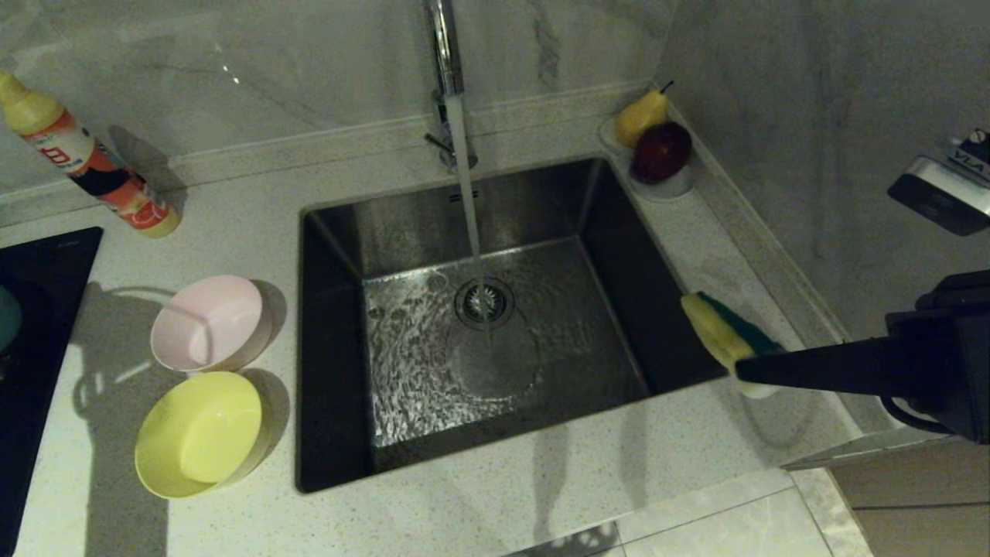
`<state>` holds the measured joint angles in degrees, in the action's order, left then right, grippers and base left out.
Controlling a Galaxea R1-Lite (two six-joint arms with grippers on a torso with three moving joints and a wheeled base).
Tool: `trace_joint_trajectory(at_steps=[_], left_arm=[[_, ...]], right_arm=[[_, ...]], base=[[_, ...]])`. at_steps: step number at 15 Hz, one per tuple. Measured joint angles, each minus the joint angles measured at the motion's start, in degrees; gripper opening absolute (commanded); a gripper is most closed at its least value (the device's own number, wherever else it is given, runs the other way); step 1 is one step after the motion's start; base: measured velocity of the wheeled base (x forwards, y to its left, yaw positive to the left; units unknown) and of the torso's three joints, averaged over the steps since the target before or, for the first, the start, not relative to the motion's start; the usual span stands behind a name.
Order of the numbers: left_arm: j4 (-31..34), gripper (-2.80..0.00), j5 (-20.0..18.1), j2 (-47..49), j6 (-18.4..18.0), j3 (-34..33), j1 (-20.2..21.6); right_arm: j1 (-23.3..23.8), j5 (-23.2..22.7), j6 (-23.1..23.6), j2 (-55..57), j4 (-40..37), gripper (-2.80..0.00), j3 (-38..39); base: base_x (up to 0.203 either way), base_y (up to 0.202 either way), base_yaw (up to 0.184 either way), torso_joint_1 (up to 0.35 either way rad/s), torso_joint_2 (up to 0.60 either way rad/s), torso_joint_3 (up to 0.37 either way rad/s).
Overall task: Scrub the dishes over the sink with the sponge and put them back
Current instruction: Place the bowl on the table, then wash the bowl
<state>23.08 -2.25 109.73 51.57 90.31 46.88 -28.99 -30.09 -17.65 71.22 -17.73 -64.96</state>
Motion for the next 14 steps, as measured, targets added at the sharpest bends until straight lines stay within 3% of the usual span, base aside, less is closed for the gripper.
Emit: trace_joint_trajectory(at_steps=[4, 12, 13, 14], left_arm=[[0.6, -2.8, -3.8, 2.3, 0.1, 2.0, 0.9], [1.7, -2.8, -5.6, 7.4, 0.2, 8.1, 2.1], [2.4, 0.0, -6.9, 8.1, 0.2, 8.8, 2.2], [3.0, 0.0, -8.0, 8.7, 0.2, 9.4, 2.3]], right_arm=[[0.0, 0.0, 0.2, 0.0, 0.2, -2.8, 0.0], [-0.3, 0.0, 0.3, 0.4, 0.3, -2.8, 0.3], [-0.5, 0.0, 0.3, 0.5, 0.3, -2.8, 0.3], [-0.6, 0.0, 0.3, 0.7, 0.3, -2.8, 0.3]], base=[[0.0, 0.0, 0.0, 0.0, 0.0, 0.0], [0.0, 0.0, 0.0, 0.0, 0.0, 0.0], [0.0, 0.0, 0.0, 0.0, 0.0, 0.0], [0.0, 0.0, 0.0, 0.0, 0.0, 0.0]])
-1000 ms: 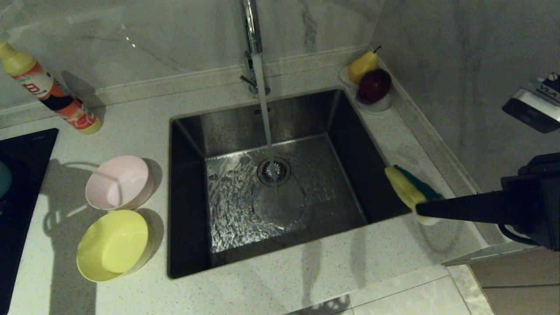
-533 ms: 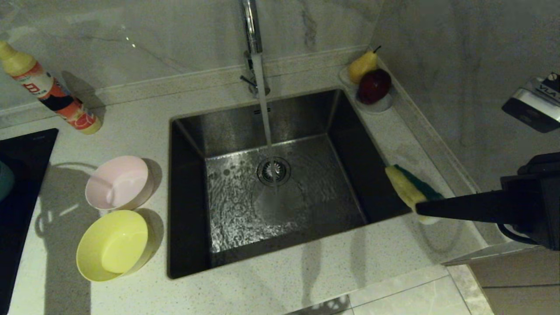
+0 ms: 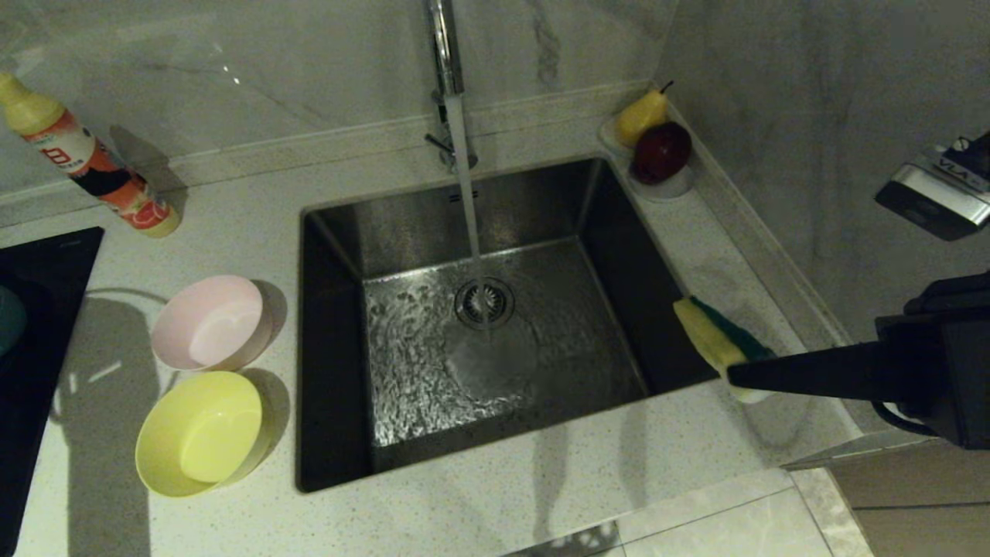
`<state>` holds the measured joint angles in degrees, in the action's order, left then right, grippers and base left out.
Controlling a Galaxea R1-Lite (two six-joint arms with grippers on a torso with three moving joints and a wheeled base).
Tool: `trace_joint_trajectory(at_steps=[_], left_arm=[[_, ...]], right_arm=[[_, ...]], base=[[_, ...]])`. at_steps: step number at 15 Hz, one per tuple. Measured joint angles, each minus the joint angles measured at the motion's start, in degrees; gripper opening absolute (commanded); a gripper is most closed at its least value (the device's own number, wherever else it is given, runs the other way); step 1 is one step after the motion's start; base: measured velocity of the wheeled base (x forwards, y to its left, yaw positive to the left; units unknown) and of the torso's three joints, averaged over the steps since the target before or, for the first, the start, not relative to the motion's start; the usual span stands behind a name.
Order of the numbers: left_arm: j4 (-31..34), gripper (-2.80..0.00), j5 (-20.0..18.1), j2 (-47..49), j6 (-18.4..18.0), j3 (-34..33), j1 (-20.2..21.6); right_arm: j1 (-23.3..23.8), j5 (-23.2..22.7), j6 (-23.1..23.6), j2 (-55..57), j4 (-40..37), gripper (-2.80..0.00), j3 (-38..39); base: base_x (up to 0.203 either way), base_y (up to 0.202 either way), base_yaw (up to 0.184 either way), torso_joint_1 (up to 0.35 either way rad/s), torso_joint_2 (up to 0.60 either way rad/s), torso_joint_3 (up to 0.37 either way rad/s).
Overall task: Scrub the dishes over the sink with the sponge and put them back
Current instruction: Wash the bowl
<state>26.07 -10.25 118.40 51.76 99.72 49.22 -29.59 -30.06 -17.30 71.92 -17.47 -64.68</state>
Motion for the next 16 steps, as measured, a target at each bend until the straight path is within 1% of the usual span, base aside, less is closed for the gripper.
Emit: trace_joint_trajectory(at_steps=[3, 5, 7, 10, 11, 13, 16], left_arm=[[0.2, 0.0, -0.6, 0.5, -0.2, 0.5, 0.6], [0.2, 0.0, -1.9, -0.6, -0.1, 1.0, 0.9], [0.3, 0.0, -4.4, -3.0, -0.1, 1.2, 1.4], [0.4, 0.0, -5.2, -8.1, 0.0, 1.6, 1.9], [0.6, -2.8, -5.2, -10.1, 0.0, 1.6, 1.9], [1.8, -2.8, -5.3, -14.1, -1.1, 1.7, 2.0], [5.1, -2.8, -5.5, -20.5, -6.6, 1.8, 2.0]], right_arm=[[-0.2, 0.0, 0.1, 0.3, 0.0, -2.8, -0.7], [-0.3, 0.0, 0.1, 0.2, 0.0, -2.8, -0.8], [-0.3, 0.0, 0.1, -0.1, -0.4, -2.8, -0.6], [-0.3, 0.0, 0.1, -0.9, -0.6, -2.8, -0.5], [-0.3, 0.0, 0.1, -1.2, -0.6, -2.8, -0.4], [-0.2, 0.1, 0.0, -1.5, -0.6, -2.8, -0.3], [-0.2, 0.1, 0.0, -2.0, -0.9, -2.8, 0.0]], base=[[0.0, 0.0, 0.0, 0.0, 0.0, 0.0], [0.0, 0.0, 0.0, 0.0, 0.0, 0.0], [0.0, 0.0, 0.0, 0.0, 0.0, 0.0], [0.0, 0.0, 0.0, 0.0, 0.0, 0.0], [0.0, 0.0, 0.0, 0.0, 0.0, 0.0], [0.0, 0.0, 0.0, 0.0, 0.0, 0.0], [0.0, 0.0, 0.0, 0.0, 0.0, 0.0]])
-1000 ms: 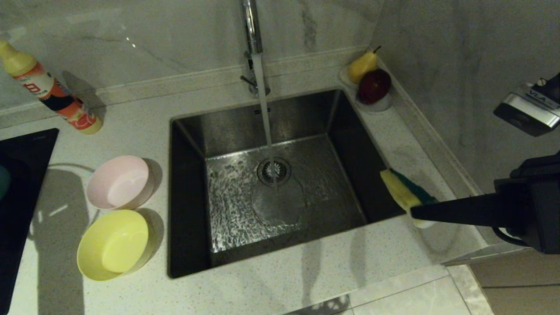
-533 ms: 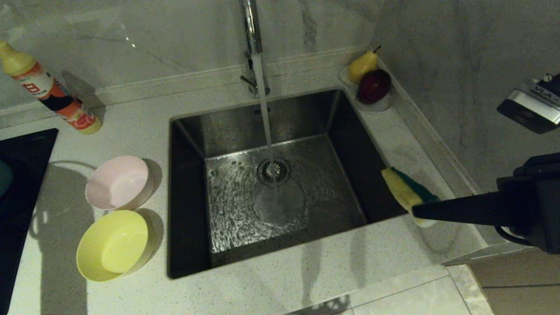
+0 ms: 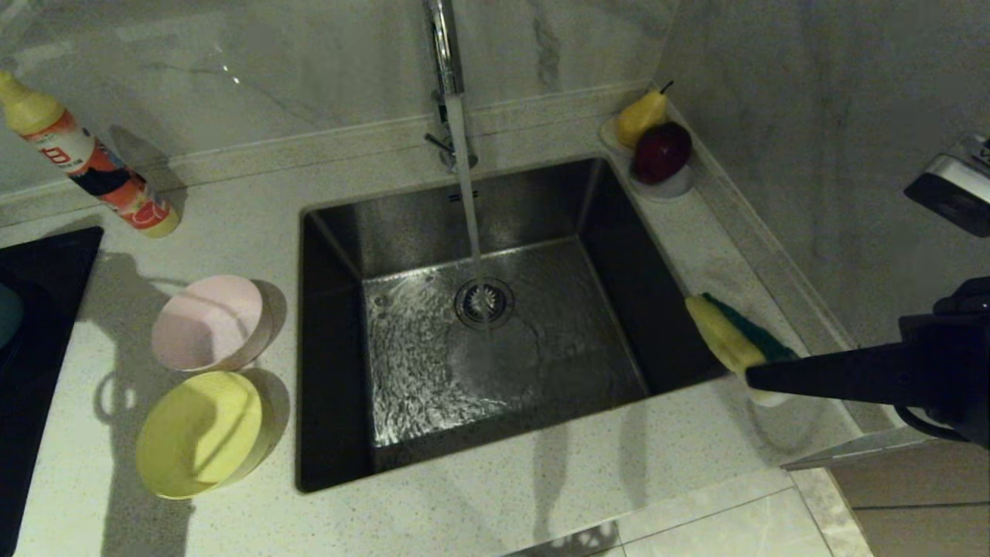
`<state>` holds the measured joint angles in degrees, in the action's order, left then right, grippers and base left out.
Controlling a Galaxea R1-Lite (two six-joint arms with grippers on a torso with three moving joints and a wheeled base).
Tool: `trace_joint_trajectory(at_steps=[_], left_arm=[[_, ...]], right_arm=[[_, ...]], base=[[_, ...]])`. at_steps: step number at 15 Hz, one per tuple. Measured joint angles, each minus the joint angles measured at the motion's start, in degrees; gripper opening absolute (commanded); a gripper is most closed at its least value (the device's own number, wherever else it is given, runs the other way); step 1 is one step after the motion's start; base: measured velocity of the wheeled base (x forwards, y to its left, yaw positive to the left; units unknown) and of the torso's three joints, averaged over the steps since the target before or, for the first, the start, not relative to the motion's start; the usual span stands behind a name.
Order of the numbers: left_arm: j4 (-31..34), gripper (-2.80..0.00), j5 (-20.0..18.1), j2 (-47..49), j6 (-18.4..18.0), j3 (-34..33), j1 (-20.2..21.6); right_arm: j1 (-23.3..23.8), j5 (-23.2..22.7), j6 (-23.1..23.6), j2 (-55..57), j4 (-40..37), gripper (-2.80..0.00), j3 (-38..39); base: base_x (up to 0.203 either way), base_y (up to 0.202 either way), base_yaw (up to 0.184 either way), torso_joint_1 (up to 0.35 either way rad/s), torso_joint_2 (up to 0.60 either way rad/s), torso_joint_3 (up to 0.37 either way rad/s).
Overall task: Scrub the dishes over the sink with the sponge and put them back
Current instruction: Wash the bowl
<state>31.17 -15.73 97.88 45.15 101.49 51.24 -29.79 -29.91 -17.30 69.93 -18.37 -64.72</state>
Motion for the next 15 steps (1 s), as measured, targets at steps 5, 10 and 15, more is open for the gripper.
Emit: trace_joint_trajectory(at_steps=[5, 10, 15], left_arm=[[6.9, -2.8, -0.7, -11.8, -15.3, -2.6, -5.6], [16.9, -2.8, -0.6, -18.3, -27.3, -7.6, -19.7], [16.2, 0.0, -0.3, -15.2, -28.9, -15.4, -26.8]], right_arm=[[0.5, 0.4, -0.2, 0.3, 0.1, -2.8, 0.5], [0.6, 0.5, -0.5, 0.1, 0.1, -2.8, 0.5], [0.6, 0.5, -0.5, -0.7, 0.1, -2.8, -0.2]], base=[[0.0, 0.0, 0.0, 0.0, 0.0, 0.0], [0.0, 0.0, 0.0, 0.0, 0.0, 0.0], [0.0, 0.0, 0.0, 0.0, 0.0, 0.0]])
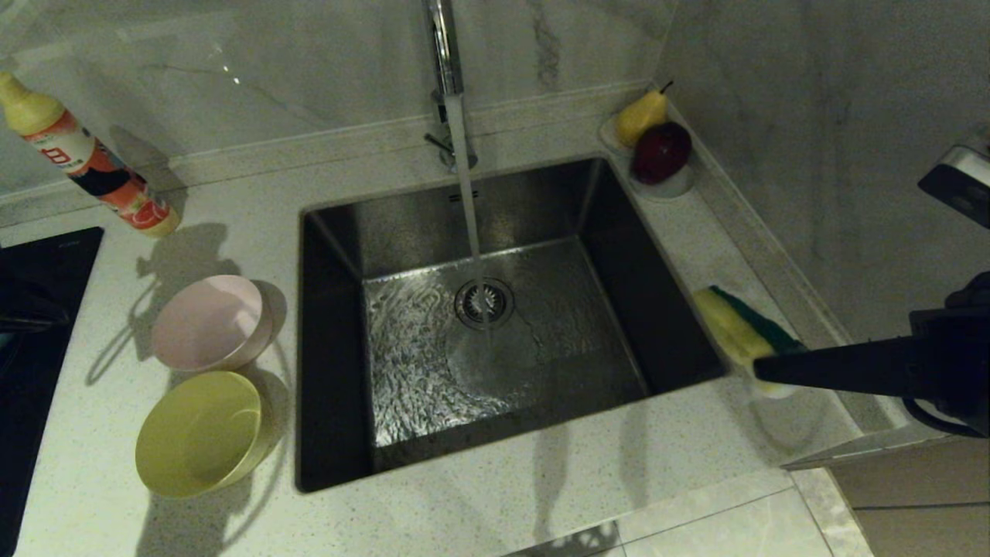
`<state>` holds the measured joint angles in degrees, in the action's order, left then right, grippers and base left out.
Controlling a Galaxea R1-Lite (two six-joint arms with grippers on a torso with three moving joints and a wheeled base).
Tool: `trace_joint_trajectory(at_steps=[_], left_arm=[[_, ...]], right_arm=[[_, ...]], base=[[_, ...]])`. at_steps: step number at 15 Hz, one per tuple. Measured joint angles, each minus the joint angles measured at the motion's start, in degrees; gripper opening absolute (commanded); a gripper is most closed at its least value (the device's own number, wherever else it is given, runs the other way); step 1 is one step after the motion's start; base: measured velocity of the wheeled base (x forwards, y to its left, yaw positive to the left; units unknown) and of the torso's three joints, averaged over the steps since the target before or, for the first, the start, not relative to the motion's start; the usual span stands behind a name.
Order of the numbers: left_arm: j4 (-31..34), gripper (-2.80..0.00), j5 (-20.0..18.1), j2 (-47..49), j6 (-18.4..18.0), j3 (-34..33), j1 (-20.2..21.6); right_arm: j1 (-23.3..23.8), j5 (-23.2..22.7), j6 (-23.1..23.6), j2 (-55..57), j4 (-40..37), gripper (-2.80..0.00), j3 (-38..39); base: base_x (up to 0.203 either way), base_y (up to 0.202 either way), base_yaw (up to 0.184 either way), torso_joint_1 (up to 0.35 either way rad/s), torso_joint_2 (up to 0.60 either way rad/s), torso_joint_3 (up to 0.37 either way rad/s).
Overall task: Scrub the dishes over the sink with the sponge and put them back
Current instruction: Wash the bowl
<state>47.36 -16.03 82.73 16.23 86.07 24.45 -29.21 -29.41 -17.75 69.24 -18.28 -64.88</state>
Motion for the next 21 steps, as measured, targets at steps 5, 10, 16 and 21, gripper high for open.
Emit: trace_joint_trajectory(at_steps=[5, 10, 16, 21], left_arm=[[-5.5, 0.0, 0.4, 6.6, 0.8, -3.8, -1.2], [-5.6, 0.0, 0.3, 11.7, 2.3, -4.0, -1.7], [-8.7, 0.0, 1.1, 14.9, 2.7, -4.5, -3.3], [-9.3, 0.0, 4.7, 17.7, 3.7, -4.6, -5.0]], right_arm=[[0.9, 0.0, 0.5, -0.1, 0.5, -2.8, 2.3], [1.1, 0.0, 0.5, -0.1, 0.4, -2.8, 2.8], [1.2, 0.0, 0.5, -0.5, 0.4, -2.8, 3.8], [2.0, 0.0, 0.5, -0.8, 0.8, -2.8, 4.4]], base=[[0.0, 0.0, 0.0, 0.0, 0.0, 0.0], [0.0, 0.0, 0.0, 0.0, 0.0, 0.0], [0.0, 0.0, 0.0, 0.0, 0.0, 0.0], [0.0, 0.0, 0.0, 0.0, 0.0, 0.0]])
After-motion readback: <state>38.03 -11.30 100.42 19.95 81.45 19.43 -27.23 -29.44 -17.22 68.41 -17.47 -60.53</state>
